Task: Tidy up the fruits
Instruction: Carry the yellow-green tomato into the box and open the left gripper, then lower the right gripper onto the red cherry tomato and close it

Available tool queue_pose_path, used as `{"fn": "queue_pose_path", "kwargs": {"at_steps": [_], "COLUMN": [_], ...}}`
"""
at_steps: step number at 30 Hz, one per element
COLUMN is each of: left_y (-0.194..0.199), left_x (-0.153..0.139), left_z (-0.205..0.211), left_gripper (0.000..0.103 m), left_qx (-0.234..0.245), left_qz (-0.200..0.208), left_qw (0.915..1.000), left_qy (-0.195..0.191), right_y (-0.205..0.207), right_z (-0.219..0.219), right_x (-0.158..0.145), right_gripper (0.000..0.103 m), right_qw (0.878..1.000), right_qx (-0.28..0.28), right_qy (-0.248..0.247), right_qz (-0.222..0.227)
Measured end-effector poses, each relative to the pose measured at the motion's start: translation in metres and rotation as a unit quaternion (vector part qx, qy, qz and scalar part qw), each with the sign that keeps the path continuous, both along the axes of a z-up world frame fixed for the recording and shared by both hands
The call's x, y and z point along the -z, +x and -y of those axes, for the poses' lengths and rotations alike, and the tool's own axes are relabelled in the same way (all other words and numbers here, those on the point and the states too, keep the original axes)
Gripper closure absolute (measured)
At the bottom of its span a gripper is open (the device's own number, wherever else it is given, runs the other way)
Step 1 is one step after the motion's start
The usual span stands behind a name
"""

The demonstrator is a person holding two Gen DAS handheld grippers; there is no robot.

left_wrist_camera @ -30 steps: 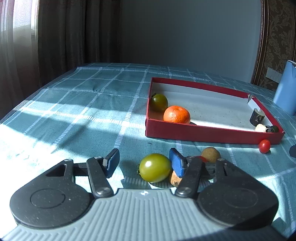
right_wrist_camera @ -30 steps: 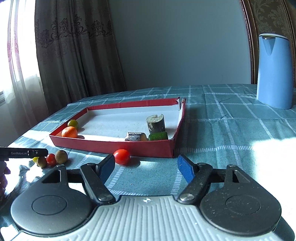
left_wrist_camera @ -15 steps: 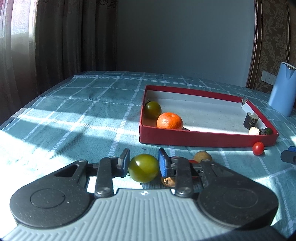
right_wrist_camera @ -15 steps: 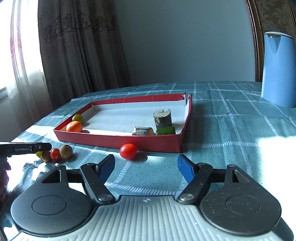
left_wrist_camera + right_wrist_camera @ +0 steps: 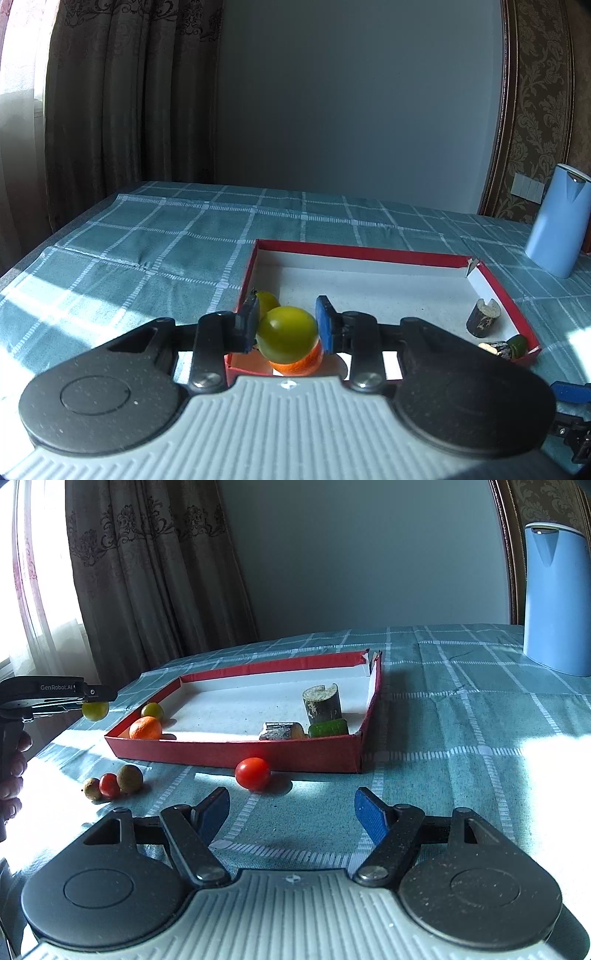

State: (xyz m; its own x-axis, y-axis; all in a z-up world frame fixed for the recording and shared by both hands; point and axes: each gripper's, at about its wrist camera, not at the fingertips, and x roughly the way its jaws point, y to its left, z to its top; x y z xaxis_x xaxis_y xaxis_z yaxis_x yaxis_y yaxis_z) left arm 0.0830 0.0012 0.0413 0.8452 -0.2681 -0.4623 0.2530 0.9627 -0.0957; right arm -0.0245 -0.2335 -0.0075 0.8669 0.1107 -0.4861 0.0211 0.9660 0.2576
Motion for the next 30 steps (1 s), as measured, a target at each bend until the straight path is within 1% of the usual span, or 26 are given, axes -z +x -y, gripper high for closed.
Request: {"fn": "queue_pose_path", "kwargs": {"at_steps": [5,8,9,10,14,15,17,18,19,21,22,24,25,27,30], "left_y": [0.012,0.009,0.007,0.004,-0.010,-0.015,-0.028,-0.036,-0.043,-0.055,-0.060,-0.068,-0.070,-0.072,-0.069], "left_x": [0.013,0.016,0.015,0.014,0.003,0.001,-0.004,-0.006,-0.006,-0.003,-0.001,0.008,0.012,0.018,0.027], "left_z": [0.007,0.009,0.009,0.007,-0.005,-0.008,-0.016,-0.019,-0.023,-0.031,-0.034,-0.041,-0.044,-0.052,-0.065], "left_gripper": [0.073,0.072,0.070,0.063,0.048,0.043,0.036,0.029,0.024,0.022,0.019,0.015,0.015,0.014,0.013], "left_qx": [-0.009,-0.017,-0.018,-0.017,-0.019,-0.021,-0.028,-0.034,-0.044,-0.049,-0.052,-0.072,-0.079,-0.091,-0.106], "left_qz": [-0.020,-0.009,-0.007,-0.004,0.016,0.021,0.040,0.050,0.059,0.067,0.071,0.075,0.077,0.078,0.065], "left_qw": [0.9997,0.9994,0.9995,0.9996,0.9997,0.9995,0.9988,0.9981,0.9973,0.9964,0.9960,0.9943,0.9933,0.9924,0.9923], "left_qy": [0.008,0.027,0.027,0.023,0.000,-0.003,0.000,0.005,0.009,0.014,0.017,0.027,0.032,0.029,0.007], "right_y": [0.001,0.001,0.002,0.002,0.003,0.003,0.003,0.002,0.003,0.003,0.002,0.000,-0.001,-0.001,-0.004], "right_z": [0.002,0.004,0.006,0.006,0.010,0.011,0.011,0.011,0.012,0.012,0.011,0.008,0.005,-0.002,-0.018], "right_x": [0.001,0.001,0.002,0.002,0.003,0.003,0.003,0.003,0.003,0.003,0.003,0.001,0.000,-0.003,-0.007], "right_gripper": [0.029,0.029,0.029,0.029,0.029,0.029,0.028,0.029,0.029,0.029,0.029,0.029,0.029,0.029,0.031], "right_qw": [1.000,1.000,1.000,1.000,0.999,0.999,0.999,0.999,0.999,0.999,0.999,1.000,1.000,1.000,0.999], "right_qx": [-0.004,-0.006,-0.005,-0.004,-0.001,0.000,0.001,0.001,0.002,0.002,0.003,0.000,-0.004,-0.009,-0.032], "right_qy": [0.008,0.017,0.020,0.023,0.034,0.035,0.036,0.037,0.038,0.037,0.035,0.026,0.019,-0.004,-0.039], "right_qz": [-0.004,-0.006,-0.008,-0.009,-0.008,-0.009,-0.008,-0.008,-0.007,-0.007,-0.006,0.000,0.004,0.007,0.018]}}
